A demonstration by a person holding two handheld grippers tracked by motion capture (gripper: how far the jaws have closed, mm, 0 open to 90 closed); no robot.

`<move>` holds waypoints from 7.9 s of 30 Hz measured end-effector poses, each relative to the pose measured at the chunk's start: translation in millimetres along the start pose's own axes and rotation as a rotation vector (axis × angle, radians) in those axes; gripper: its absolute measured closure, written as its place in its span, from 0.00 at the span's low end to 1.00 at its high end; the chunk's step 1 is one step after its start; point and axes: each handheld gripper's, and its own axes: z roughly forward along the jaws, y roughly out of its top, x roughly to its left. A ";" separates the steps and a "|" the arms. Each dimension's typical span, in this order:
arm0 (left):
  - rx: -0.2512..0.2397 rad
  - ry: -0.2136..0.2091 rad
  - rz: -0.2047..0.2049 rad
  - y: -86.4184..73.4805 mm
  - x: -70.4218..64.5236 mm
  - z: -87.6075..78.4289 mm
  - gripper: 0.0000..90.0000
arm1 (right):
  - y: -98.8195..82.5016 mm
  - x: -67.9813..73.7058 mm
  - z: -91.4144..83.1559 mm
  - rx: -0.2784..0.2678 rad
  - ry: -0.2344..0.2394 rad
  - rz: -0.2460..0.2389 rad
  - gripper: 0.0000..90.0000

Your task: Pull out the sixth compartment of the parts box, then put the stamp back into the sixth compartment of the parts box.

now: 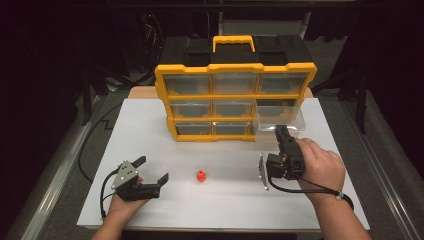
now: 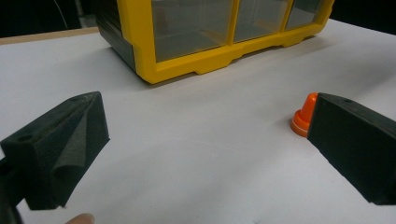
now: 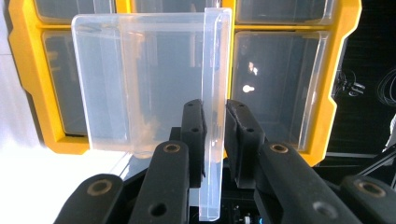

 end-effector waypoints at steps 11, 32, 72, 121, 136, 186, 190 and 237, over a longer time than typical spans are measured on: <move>0.005 -0.002 0.003 -0.3 0.0 0.6 0.00 | -1.2 9.0 -10.4 -0.010 -0.006 -0.002 0.87; 0.011 -0.005 0.008 -0.6 -0.6 1.0 0.00 | -1.7 12.2 -6.5 -0.006 -0.013 -0.008 0.86; 0.010 0.007 -0.012 -1.0 3.0 0.0 0.00 | -0.7 117.2 -15.0 0.003 0.275 0.051 0.64; 0.020 0.043 0.000 -1.3 0.8 0.7 0.00 | -0.2 101.9 -18.2 0.022 0.286 0.134 0.00; 0.032 0.039 -0.028 -3.0 2.7 0.3 0.00 | -12.4 96.6 -9.1 0.038 0.414 0.445 0.00; 0.038 0.002 -0.060 4.2 0.3 -0.5 0.00 | -52.4 92.0 10.0 -0.137 0.705 1.424 0.00; 0.034 -0.001 -0.055 4.1 -1.1 0.9 0.00 | -49.7 92.3 9.9 -0.132 0.712 1.406 0.00; -0.001 -0.032 -0.024 5.4 -4.7 1.3 0.00 | 51.8 92.4 30.6 -0.233 0.912 1.206 0.07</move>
